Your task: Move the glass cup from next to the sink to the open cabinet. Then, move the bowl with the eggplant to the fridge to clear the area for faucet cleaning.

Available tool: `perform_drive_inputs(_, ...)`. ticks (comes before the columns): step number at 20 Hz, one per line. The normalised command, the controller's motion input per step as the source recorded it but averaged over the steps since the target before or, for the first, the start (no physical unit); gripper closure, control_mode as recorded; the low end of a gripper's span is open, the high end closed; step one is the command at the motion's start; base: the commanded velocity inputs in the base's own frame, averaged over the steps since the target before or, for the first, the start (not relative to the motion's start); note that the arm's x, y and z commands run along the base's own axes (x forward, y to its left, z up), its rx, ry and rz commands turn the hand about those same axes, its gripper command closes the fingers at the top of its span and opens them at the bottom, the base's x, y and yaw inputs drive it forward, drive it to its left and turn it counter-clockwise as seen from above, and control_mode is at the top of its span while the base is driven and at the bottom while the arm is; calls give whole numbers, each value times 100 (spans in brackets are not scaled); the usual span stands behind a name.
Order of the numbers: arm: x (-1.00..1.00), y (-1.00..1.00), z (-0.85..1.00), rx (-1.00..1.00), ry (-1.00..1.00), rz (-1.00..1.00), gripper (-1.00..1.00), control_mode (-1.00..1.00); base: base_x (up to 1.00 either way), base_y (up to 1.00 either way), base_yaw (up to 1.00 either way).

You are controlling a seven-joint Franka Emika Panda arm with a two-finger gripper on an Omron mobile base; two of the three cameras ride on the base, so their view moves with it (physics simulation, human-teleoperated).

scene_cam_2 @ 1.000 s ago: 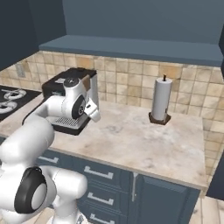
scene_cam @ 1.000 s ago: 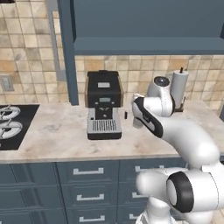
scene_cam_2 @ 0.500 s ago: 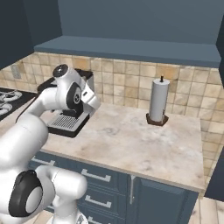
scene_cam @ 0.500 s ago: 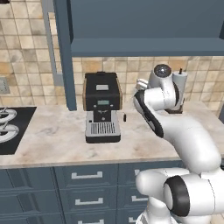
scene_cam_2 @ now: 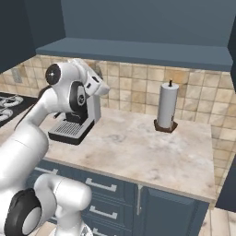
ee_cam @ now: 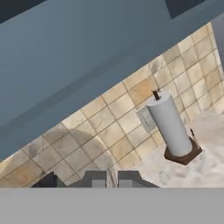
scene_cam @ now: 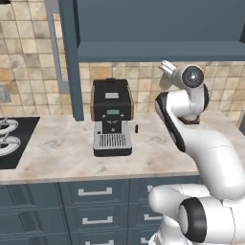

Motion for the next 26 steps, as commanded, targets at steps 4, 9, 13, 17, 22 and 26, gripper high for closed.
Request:
perform_drive_inputs(4,-2,-18,100,-1,-22,0,100,-100,0,0,0)
perform_drive_inputs(9,-21,-32,100,6,13,-3,100,-100,0,0,0)
perform_drive_inputs(13,23,-19,84,9,32,0,100,-100,0,0,0)
perform_drive_inputs(17,6,-5,33,-2,-2,0,100,-100,0,0,0)
perform_drive_inputs(22,1,0,-12,-17,-19,0,100,-100,0,0,0)
perform_drive_inputs(26,25,-1,-40,-10,-5,0,100,-100,0,0,0)
